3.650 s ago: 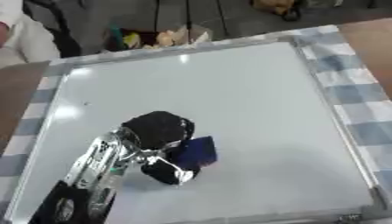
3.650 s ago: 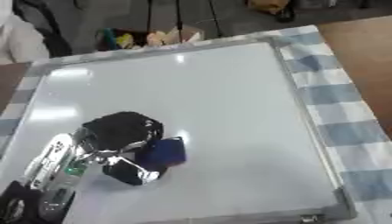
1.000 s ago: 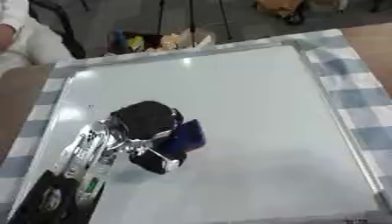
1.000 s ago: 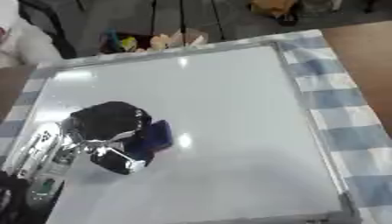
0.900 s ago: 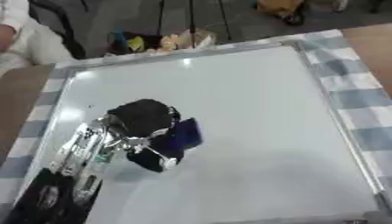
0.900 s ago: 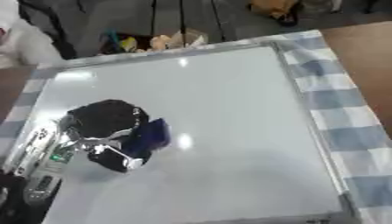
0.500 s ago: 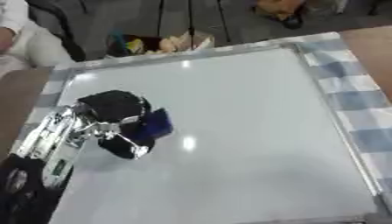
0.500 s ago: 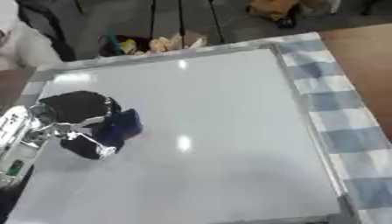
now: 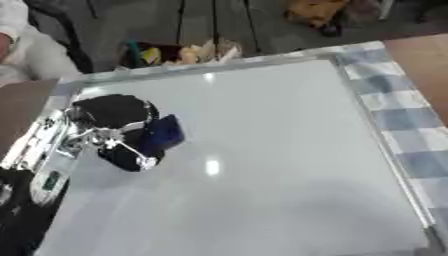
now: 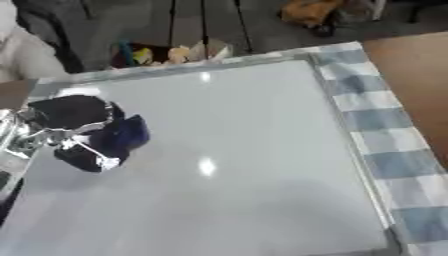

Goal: Wipe the whiteboard clean with a brush.

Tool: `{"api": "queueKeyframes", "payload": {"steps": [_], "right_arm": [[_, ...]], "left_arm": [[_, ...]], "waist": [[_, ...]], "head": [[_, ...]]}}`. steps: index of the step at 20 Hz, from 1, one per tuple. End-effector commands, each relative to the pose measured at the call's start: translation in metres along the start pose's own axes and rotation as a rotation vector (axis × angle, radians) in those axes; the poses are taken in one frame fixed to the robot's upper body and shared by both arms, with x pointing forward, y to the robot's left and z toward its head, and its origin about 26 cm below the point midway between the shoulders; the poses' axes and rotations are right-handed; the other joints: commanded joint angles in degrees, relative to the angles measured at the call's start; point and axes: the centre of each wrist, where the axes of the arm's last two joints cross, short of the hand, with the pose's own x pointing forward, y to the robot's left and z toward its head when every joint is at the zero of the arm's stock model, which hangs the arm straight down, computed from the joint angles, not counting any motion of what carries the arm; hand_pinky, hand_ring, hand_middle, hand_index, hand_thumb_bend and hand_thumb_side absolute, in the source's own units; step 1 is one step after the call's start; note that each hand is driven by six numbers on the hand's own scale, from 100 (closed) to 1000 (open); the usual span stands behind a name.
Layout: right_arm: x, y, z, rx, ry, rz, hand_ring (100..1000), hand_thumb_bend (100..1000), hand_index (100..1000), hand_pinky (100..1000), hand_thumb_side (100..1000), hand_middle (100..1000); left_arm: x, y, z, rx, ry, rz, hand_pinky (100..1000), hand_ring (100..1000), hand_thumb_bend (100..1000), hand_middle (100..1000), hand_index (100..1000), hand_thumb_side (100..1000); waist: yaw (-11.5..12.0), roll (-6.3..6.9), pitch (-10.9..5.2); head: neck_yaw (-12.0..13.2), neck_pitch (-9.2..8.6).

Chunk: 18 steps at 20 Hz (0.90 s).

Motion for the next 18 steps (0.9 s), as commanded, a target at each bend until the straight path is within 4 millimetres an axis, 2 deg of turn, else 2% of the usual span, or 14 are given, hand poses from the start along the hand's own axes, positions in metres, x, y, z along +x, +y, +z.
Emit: {"api": "queueKeyframes", "payload": {"steps": [1, 5, 10, 18], "right_arm": [[0.002, 0.001, -0.006, 0.014, -0.024, 0.002, 841, 100, 908, 826, 953, 606], [0.002, 0.001, -0.006, 0.014, -0.024, 0.002, 841, 100, 908, 826, 953, 606], [0.002, 0.003, -0.005, 0.014, -0.025, 0.003, 841, 100, 908, 827, 954, 604], [0.001, 0.005, -0.005, 0.016, -0.024, 0.004, 842, 100, 909, 827, 955, 603]], "left_arm": [[-0.031, 0.007, 0.012, -0.052, 0.065, -0.008, 665, 587, 100, 467, 332, 498], [-0.056, 0.003, 0.012, -0.079, 0.136, 0.07, 654, 575, 100, 454, 329, 527], [-0.086, -0.013, 0.012, -0.134, 0.213, 0.195, 641, 561, 100, 441, 326, 561], [-0.112, -0.029, 0.019, -0.141, 0.331, 0.336, 633, 553, 100, 433, 321, 563]], "waist": [[-0.1, -0.56, -0.85], [-0.3, -0.62, -0.83], [-0.7, -0.77, -0.69], [-0.9, -0.93, -0.44]], "head": [[0.3, -0.92], [0.5, -1.16], [1.1, -1.56], [2.0, -2.01]]}}
